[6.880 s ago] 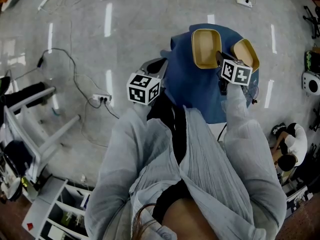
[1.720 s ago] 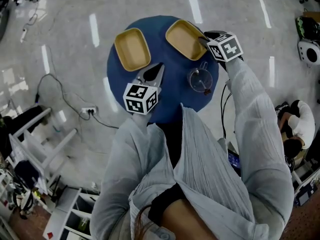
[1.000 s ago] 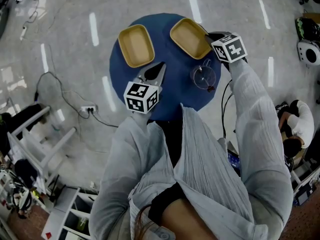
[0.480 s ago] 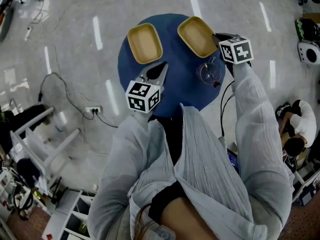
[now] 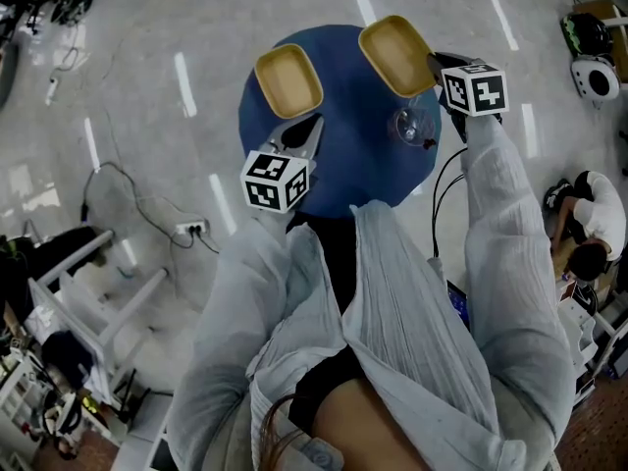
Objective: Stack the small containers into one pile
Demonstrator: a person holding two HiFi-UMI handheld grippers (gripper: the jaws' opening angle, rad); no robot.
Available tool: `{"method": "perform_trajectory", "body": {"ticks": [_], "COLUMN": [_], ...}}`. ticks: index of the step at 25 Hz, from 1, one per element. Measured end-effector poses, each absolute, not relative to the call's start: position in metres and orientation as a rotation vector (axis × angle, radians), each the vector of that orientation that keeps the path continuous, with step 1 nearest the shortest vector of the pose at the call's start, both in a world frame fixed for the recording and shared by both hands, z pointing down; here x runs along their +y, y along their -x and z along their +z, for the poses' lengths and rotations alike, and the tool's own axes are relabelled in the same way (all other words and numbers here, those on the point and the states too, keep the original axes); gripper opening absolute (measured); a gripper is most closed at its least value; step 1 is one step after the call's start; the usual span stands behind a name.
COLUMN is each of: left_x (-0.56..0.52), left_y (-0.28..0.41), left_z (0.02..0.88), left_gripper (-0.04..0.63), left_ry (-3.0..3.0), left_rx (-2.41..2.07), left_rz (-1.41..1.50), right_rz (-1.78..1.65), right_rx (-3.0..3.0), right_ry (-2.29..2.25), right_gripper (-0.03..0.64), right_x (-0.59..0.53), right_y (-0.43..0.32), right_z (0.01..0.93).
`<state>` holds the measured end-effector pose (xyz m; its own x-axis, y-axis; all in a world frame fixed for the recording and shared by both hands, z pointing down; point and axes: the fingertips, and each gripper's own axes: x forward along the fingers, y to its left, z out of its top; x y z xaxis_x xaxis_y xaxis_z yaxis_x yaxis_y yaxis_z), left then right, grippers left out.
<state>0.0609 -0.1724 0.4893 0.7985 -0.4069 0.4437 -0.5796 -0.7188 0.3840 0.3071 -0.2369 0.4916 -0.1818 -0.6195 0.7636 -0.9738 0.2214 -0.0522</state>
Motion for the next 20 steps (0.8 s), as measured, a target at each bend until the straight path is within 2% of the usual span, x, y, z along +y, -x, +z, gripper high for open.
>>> {"method": "perform_trajectory", "body": {"ticks": [10, 20], "left_x": [-0.173, -0.182], "left_y": [-0.032, -0.001], "left_z": [0.477, 0.478], "left_gripper": [0.012, 0.012], "left_ry": [-2.496, -2.499], "left_rx": [-0.710, -0.715], "left_rz": [0.434, 0.422], "right_rz": [0.795, 0.867], "right_rx": [-1.862, -1.909], "right_ry": [-1.628, -1.744], "right_gripper": [0.020, 0.020], "right_x": [-0.208, -0.193], "right_y": [-0.292, -0.234], "right_z": [0.453, 0.435]}}
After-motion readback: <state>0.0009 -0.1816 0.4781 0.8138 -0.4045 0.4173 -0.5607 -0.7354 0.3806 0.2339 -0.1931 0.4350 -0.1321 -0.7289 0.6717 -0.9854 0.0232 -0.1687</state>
